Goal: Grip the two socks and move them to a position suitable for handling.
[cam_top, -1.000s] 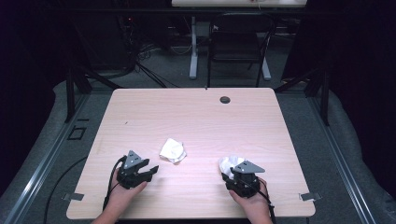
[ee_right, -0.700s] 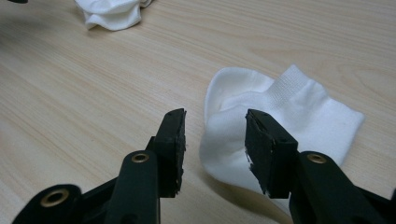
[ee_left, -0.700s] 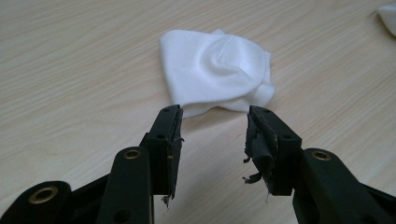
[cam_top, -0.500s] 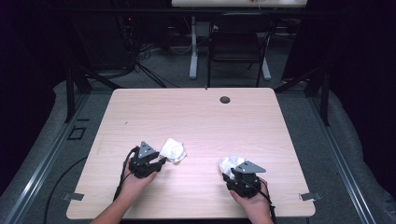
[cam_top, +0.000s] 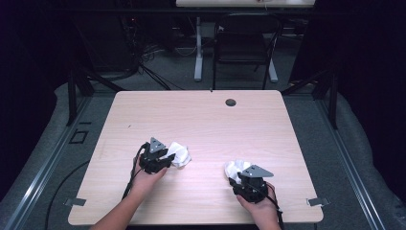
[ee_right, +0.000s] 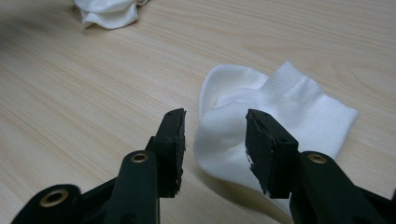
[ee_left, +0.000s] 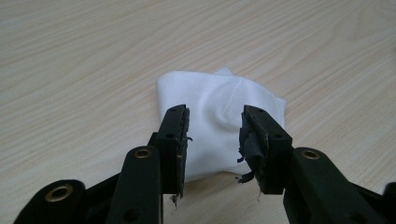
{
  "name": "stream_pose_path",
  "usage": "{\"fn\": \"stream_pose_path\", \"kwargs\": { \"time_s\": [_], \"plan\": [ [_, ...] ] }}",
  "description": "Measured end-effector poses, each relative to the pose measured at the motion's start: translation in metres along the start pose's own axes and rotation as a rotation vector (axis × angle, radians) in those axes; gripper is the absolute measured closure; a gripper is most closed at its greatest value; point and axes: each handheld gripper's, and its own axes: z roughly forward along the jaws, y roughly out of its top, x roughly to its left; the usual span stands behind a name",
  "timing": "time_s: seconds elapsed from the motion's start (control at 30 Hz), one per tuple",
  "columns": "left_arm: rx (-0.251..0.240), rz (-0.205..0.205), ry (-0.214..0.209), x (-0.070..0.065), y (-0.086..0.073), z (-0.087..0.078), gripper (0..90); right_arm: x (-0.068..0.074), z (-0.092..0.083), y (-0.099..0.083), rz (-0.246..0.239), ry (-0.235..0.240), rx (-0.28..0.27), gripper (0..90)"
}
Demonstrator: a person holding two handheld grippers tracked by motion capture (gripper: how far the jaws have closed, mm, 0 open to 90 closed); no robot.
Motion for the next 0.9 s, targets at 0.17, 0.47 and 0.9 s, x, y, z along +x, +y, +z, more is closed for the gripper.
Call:
{"fn": "stream_pose_path", "kwargs": {
  "time_s": [0.17,0.47,0.9],
  "plan": [
    [0.005,0.008,0.004,-0.002,0.003,0.006,62.3,0.0,0.0,0.0,0.007,0.003,-0.006,57.3],
    [0.024,0.015,-0.004,-0.002,0.004,0.013,67.9,-0.001,-0.001,0.0,0.009,0.002,-0.009,57.3],
    [0.07,0.031,-0.004,-0.004,-0.001,0.022,74.3,-0.001,0.0,0.0,0.011,0.009,-0.014,57.1]
  ]
}}
